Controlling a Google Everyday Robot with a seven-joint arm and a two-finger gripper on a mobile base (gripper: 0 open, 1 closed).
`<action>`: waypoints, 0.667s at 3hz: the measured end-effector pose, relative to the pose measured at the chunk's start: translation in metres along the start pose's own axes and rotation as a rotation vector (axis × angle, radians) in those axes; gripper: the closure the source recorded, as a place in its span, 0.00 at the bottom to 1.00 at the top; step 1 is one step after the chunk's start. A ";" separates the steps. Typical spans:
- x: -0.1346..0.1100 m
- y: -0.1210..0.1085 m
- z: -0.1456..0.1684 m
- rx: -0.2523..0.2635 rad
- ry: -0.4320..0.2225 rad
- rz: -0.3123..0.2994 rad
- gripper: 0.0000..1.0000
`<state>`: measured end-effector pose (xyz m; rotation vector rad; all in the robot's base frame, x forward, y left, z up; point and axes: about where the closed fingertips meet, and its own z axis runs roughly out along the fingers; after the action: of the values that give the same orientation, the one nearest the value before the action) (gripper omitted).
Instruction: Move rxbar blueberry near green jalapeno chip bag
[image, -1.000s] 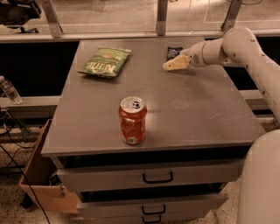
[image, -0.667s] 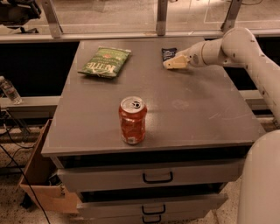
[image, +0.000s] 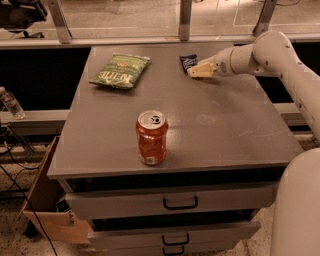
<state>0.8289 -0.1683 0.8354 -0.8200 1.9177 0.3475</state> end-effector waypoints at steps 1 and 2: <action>-0.001 0.000 0.000 0.000 0.000 0.000 1.00; -0.001 0.000 -0.001 0.000 0.000 0.000 1.00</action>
Offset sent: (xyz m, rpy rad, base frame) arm -0.0358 0.0122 0.1616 -0.0455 -0.4050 0.0811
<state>0.8289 -0.1683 0.8365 -0.8201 1.9174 0.3474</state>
